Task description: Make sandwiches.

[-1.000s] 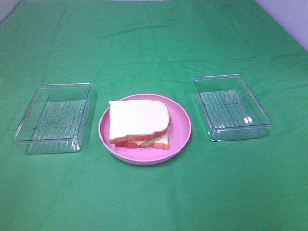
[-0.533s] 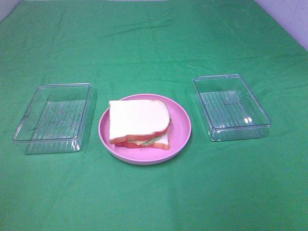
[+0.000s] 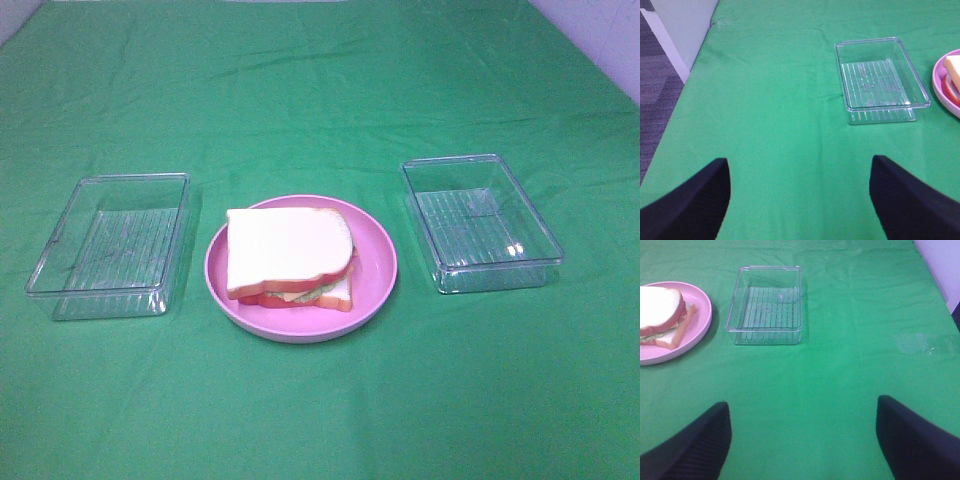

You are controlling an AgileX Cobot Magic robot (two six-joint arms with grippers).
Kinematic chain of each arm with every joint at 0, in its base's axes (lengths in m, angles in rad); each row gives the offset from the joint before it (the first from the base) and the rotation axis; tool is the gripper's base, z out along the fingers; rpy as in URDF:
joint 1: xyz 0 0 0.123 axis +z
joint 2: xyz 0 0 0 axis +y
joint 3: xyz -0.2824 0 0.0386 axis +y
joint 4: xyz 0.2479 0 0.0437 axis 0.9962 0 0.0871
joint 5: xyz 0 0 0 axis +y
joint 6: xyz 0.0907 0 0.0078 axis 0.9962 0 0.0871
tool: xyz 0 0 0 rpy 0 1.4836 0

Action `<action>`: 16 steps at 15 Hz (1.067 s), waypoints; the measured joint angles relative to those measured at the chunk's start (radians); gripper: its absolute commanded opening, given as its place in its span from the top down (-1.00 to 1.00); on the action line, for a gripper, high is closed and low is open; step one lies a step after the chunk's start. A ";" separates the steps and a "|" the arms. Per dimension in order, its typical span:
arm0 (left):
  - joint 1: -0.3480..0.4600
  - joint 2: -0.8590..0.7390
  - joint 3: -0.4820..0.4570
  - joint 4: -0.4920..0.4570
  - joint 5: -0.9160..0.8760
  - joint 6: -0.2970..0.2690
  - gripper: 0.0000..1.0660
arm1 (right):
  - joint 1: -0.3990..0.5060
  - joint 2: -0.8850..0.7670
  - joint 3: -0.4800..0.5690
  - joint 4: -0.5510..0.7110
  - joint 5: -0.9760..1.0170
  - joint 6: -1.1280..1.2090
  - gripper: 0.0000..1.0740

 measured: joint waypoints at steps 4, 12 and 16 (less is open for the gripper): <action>0.000 0.000 0.000 -0.013 0.000 0.000 -0.39 | 0.000 0.000 0.000 0.000 0.000 0.000 -0.41; 0.000 0.000 0.000 -0.134 0.004 0.139 -0.39 | 0.000 0.000 0.000 0.000 0.000 0.000 -0.41; 0.000 0.000 0.000 -0.135 0.004 0.142 -0.39 | 0.000 0.000 0.000 0.000 0.000 0.000 -0.41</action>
